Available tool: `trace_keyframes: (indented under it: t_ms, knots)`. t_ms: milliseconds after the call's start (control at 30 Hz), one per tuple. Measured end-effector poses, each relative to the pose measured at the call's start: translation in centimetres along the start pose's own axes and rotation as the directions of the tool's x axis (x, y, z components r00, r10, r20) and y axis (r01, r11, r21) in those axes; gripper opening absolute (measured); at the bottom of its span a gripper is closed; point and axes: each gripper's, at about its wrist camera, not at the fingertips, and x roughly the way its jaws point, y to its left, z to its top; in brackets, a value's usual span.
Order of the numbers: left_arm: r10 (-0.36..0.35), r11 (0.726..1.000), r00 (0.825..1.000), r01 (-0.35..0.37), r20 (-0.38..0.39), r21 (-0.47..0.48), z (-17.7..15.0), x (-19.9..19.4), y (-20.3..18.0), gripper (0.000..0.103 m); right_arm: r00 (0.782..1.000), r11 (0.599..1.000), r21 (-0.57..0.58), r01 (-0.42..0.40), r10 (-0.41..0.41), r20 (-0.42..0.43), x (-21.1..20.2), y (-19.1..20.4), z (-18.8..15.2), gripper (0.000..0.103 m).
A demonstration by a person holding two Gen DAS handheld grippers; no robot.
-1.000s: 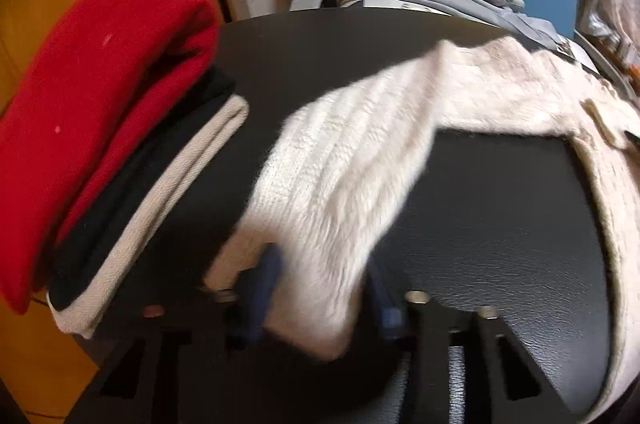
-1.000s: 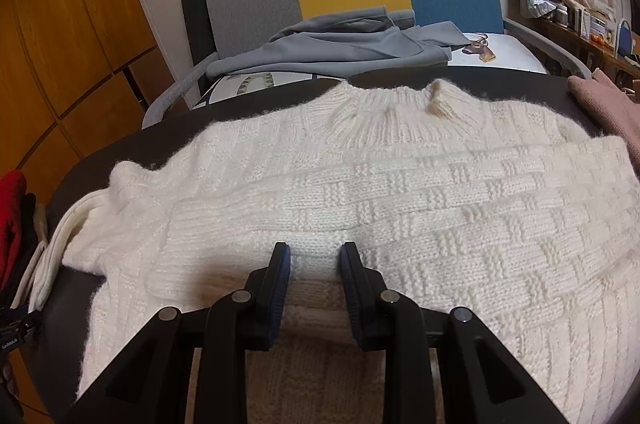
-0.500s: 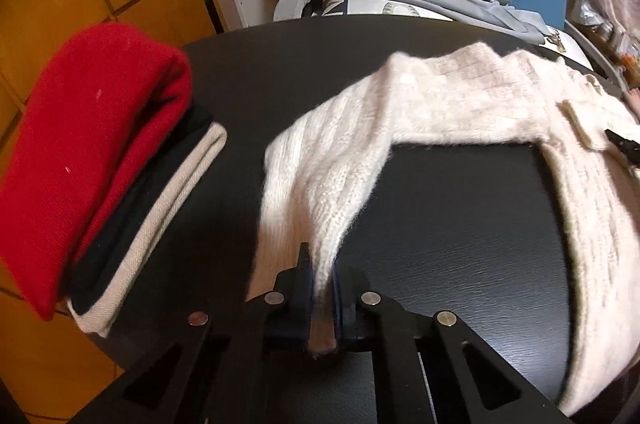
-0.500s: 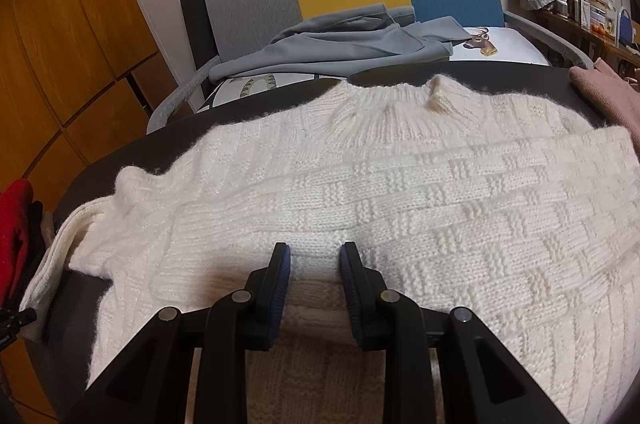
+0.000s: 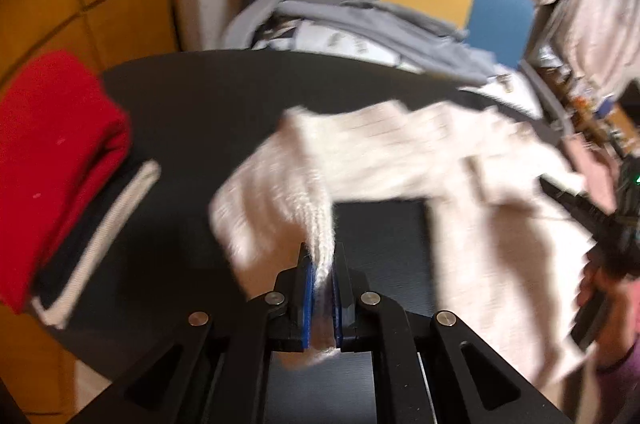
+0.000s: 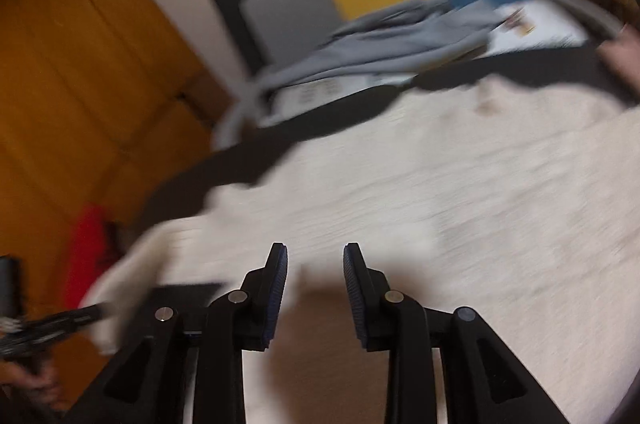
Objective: Fold clothes
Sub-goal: 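Grasp the other sweater sleeve with the left gripper and lift it, then fold the sleeve across the body with the left gripper while the right gripper grasps the collar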
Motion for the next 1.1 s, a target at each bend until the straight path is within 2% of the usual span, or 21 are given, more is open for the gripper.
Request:
trace_keyframes:
  t_ms: [67, 167, 300, 367, 433, 467, 500, 533, 600, 700, 900, 967, 1033, 1067, 1100]
  knots:
    - [-0.067, 0.998, 0.998, 0.067, 0.004, 0.006, 0.6, -0.2, -2.2, 0.008, 0.996, 0.997, 0.021, -0.080, 0.081, -0.035, -0.2, 0.8, -1.1, 0.029]
    - [-0.157, 0.987, 0.988, 0.157, -0.001, 0.023, 1.5, 0.5, -5.6, 0.008, 0.990, 0.991, 0.048, -0.126, 0.129, -0.058, -0.4, 1.0, -2.8, 0.029]
    - [-0.271, 0.962, 0.961, 0.272, -0.056, 0.009, 1.6, 3.9, -10.0, 0.009, 0.988, 0.984, 0.132, -0.120, 0.131, -0.081, -0.4, -0.7, -4.6, 0.033]
    - [-0.294, 0.956, 0.951, 0.293, -0.099, -0.018, 1.3, 6.3, -11.2, 0.017, 0.987, 0.981, 0.169, -0.095, 0.115, -0.113, -0.2, -1.7, -5.4, 0.034]
    - [-0.312, 0.950, 0.944, 0.306, -0.110, -0.068, 0.9, 7.5, -11.3, 0.046, 0.984, 0.978, 0.195, -0.075, 0.104, -0.142, -0.3, -2.7, -6.1, 0.035]
    - [-0.315, 0.947, 0.945, 0.307, -0.089, -0.097, 0.5, 7.4, -10.8, 0.052, 0.984, 0.977, 0.202, -0.071, 0.102, -0.149, -0.4, -3.0, -6.5, 0.035]
    - [-0.315, 0.943, 0.947, 0.306, -0.056, -0.128, -0.1, 6.9, -10.0, 0.067, 0.983, 0.976, 0.206, -0.073, 0.105, -0.151, -0.7, -3.3, -6.8, 0.035]
    - [-0.314, 0.939, 0.949, 0.306, -0.023, -0.159, -0.7, 6.5, -9.3, 0.077, 0.983, 0.976, 0.203, -0.082, 0.113, -0.147, -1.0, -3.4, -7.0, 0.036]
    - [-0.277, 0.941, 0.960, 0.280, 0.046, -0.192, -2.0, 5.2, -7.6, 0.079, 0.982, 0.979, 0.186, -0.088, 0.117, -0.146, -1.3, -3.2, -7.2, 0.043]
    - [-0.218, 0.951, 0.973, 0.230, 0.079, -0.206, -4.0, 4.3, -5.4, 0.079, 0.983, 0.984, 0.155, -0.089, 0.112, -0.148, -1.1, -2.6, -7.1, 0.046]
    - [-0.216, 0.957, 0.975, 0.220, 0.044, -0.189, -7.8, 4.6, -4.8, 0.079, 0.981, 0.979, 0.190, -0.076, 0.108, -0.163, 1.6, -1.5, -5.9, 0.047]
    - [-0.215, 0.960, 0.976, 0.217, 0.034, -0.178, -8.6, 4.9, -5.2, 0.079, 0.981, 0.985, 0.158, -0.064, 0.091, -0.173, 2.9, -0.7, -5.5, 0.047]
    - [-0.213, 0.963, 0.977, 0.214, 0.026, -0.164, -9.2, 5.0, -5.5, 0.079, 0.980, 0.995, 0.093, -0.030, 0.048, -0.193, 4.1, 0.5, -4.9, 0.036]
    - [-0.212, 0.964, 0.977, 0.213, 0.024, -0.157, -9.4, 5.0, -5.5, 0.079, 0.978, 0.998, 0.054, -0.010, 0.022, -0.209, 4.5, 1.2, -4.4, 0.018]
    - [-0.212, 0.965, 0.977, 0.213, 0.022, -0.151, -9.4, 4.9, -5.6, 0.079, 0.975, 1.000, 0.022, 0.000, 0.005, -0.224, 5.0, 1.8, -4.0, 0.006]
